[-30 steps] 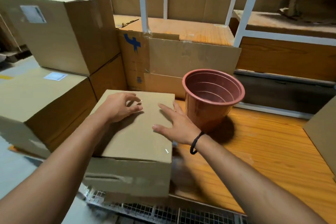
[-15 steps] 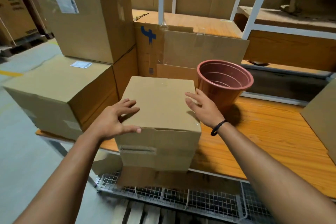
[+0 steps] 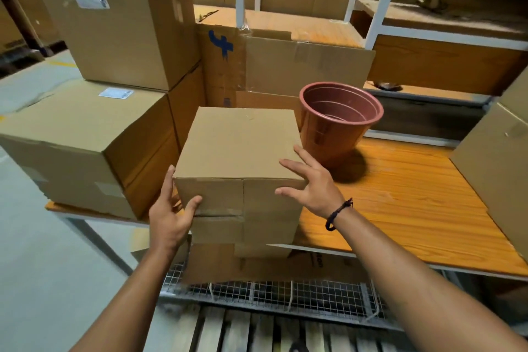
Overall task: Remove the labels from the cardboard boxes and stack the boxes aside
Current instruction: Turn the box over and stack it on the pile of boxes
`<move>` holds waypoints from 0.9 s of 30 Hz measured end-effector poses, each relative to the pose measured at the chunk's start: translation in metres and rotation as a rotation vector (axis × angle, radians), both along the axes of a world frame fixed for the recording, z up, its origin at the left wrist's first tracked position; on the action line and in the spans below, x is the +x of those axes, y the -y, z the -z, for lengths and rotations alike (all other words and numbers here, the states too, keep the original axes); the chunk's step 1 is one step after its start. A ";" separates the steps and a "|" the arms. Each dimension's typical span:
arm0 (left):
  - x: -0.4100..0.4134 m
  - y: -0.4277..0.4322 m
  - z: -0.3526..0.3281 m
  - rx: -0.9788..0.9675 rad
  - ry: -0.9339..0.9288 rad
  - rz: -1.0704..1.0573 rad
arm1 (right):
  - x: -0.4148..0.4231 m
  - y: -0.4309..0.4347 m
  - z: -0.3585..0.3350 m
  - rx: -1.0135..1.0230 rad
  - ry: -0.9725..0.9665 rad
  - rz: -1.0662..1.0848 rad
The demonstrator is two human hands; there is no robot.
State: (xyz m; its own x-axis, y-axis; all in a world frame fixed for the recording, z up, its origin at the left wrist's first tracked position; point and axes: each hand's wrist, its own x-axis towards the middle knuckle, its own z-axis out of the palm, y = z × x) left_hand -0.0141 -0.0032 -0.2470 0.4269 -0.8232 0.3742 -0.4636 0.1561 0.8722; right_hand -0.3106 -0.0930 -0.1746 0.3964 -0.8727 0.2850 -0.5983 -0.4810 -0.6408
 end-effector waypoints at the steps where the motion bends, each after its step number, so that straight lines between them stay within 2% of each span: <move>1: -0.004 0.002 -0.004 0.006 -0.013 0.006 | 0.001 0.004 -0.005 -0.010 0.010 -0.001; 6: 0.001 0.012 -0.021 -0.067 0.078 0.056 | -0.001 0.041 -0.057 -0.022 0.092 0.040; 9: 0.004 0.010 -0.017 -0.018 0.262 0.072 | 0.000 0.065 -0.081 0.079 0.129 0.018; 11: 0.003 0.016 -0.018 -0.012 0.330 0.060 | 0.007 0.080 -0.084 0.054 0.144 0.049; 16: -0.004 0.033 -0.041 -0.010 0.244 -0.060 | 0.015 0.081 -0.056 0.048 0.249 0.026; 21: -0.005 0.045 -0.062 0.104 0.246 -0.100 | 0.005 0.045 0.001 0.135 0.014 -0.012; 23: -0.008 0.051 -0.073 0.140 0.241 -0.090 | 0.004 0.039 0.001 0.128 -0.015 0.025; 27: -0.006 0.062 -0.103 0.182 0.260 -0.038 | -0.007 0.046 -0.030 0.115 0.056 0.037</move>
